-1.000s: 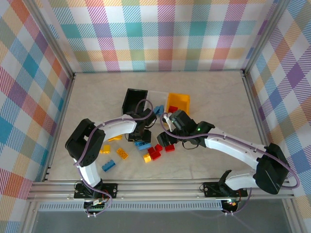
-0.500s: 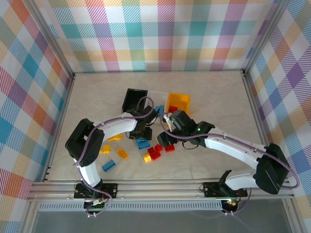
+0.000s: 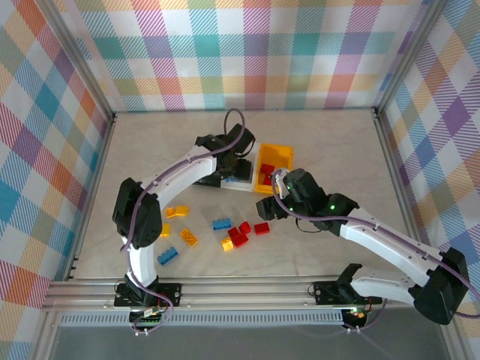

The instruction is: Sort the legos into containers by color

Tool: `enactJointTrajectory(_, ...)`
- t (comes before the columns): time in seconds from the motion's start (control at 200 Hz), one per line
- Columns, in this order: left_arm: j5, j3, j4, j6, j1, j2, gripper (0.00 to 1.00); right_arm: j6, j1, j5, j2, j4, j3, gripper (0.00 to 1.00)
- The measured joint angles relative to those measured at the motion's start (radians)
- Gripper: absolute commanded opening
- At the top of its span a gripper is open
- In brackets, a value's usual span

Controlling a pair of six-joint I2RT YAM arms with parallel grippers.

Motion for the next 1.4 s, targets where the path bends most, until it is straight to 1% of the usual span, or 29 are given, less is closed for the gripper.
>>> enactJointTrajectory(0.185,0.0,0.199,-0.029,0.048,0.024,0.173,0.64,0.006,0.0,0.0,0.0,-0.026,-0.02,0.75)
enactJointTrajectory(0.36,0.0,0.284,-0.05,0.07,0.049,0.281,0.66,0.006,-0.001,0.0,0.0,-0.032,-0.02,0.75)
enactJointTrajectory(0.43,0.001,0.299,-0.062,0.075,0.057,0.298,0.71,0.006,-0.003,0.0,0.0,-0.032,-0.021,0.75)
enactJointTrajectory(0.535,0.003,0.309,-0.071,0.079,0.063,0.299,0.76,0.006,-0.007,-0.003,0.001,-0.031,-0.026,0.75)
enactJointTrajectory(0.615,0.006,0.314,-0.07,0.081,0.065,0.299,0.76,0.006,-0.008,-0.006,0.004,-0.031,-0.032,0.75)
enactJointTrajectory(0.68,0.01,0.315,-0.071,0.082,0.065,0.299,0.8,0.006,-0.008,-0.013,0.012,-0.031,-0.032,0.75)
enactJointTrajectory(0.87,0.015,0.305,-0.069,0.083,0.065,0.291,0.8,0.006,-0.008,-0.055,0.036,-0.031,-0.032,0.75)
enactJointTrajectory(0.925,0.017,0.266,-0.059,0.082,0.065,0.261,0.81,0.005,-0.008,-0.08,0.047,-0.031,-0.032,0.75)
enactJointTrajectory(0.99,0.018,0.183,-0.051,0.077,0.065,0.192,0.81,0.002,-0.007,-0.116,0.064,-0.031,-0.032,0.75)
enactJointTrajectory(1.105,0.006,0.006,-0.035,0.055,0.065,0.009,0.83,-0.005,0.011,-0.178,0.106,-0.021,-0.032,0.75)
enactJointTrajectory(1.175,-0.01,-0.095,-0.029,0.034,0.067,-0.119,0.87,-0.009,0.04,-0.209,0.139,-0.002,-0.031,0.75)
enactJointTrajectory(1.265,-0.034,-0.214,-0.016,0.004,0.075,-0.268,0.89,-0.022,0.09,-0.237,0.209,0.01,-0.005,0.75)
enactJointTrajectory(1.285,-0.04,-0.243,-0.013,-0.007,0.077,-0.301,0.91,-0.024,0.1,-0.242,0.23,0.012,0.005,0.75)
enactJointTrajectory(1.345,-0.056,-0.321,-0.004,-0.033,0.089,-0.381,0.92,-0.032,0.133,-0.251,0.296,0.014,0.05,0.75)
enactJointTrajectory(1.4,-0.068,-0.399,-0.003,-0.06,0.117,-0.453,0.94,-0.042,0.164,-0.257,0.36,0.019,0.101,0.75)
